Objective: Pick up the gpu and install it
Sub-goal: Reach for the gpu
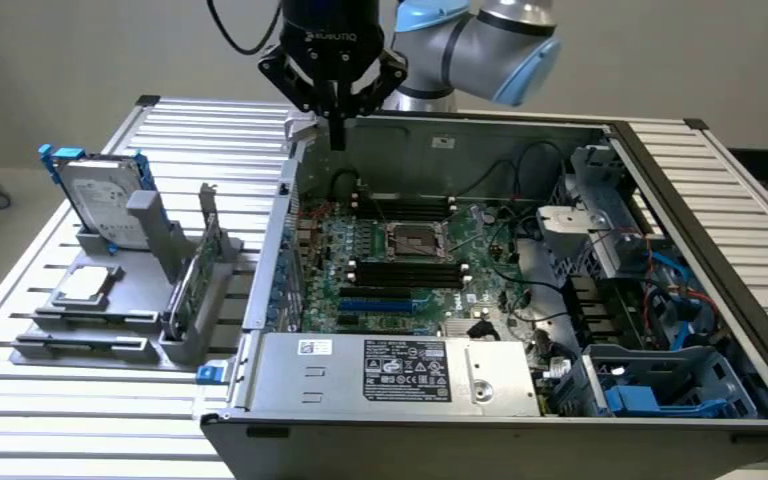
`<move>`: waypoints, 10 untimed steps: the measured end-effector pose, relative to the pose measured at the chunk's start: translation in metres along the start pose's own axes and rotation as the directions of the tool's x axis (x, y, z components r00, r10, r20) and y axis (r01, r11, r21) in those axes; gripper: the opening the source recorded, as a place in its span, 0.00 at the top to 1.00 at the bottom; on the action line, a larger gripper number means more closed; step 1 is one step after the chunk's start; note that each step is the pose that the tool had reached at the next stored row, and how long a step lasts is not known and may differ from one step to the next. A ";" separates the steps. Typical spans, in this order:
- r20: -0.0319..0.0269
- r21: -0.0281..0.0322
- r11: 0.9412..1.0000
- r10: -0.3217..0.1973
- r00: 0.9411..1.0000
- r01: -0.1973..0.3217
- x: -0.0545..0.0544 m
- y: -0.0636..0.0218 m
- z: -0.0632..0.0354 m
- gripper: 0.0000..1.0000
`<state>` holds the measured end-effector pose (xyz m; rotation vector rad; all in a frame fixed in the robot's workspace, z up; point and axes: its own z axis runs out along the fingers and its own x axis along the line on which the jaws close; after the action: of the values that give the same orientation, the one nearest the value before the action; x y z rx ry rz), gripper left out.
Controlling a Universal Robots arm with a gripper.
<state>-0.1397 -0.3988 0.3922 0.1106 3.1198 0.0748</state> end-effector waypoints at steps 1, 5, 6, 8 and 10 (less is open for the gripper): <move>-0.001 0.000 1.000 0.000 1.000 0.000 0.005 -0.0004 0.0002 0.89; -0.004 0.000 1.000 0.000 1.000 0.000 0.023 -0.0017 0.0017 0.89; -0.005 0.000 1.000 0.000 1.000 0.000 0.027 -0.0021 0.0022 0.89; -0.007 0.001 1.000 0.000 1.000 0.000 0.036 -0.0028 0.0035 0.89; -0.009 0.001 1.000 0.000 1.000 0.000 0.045 -0.0035 0.0050 0.89</move>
<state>-0.1852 -0.3988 0.3863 0.1112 3.1284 0.0739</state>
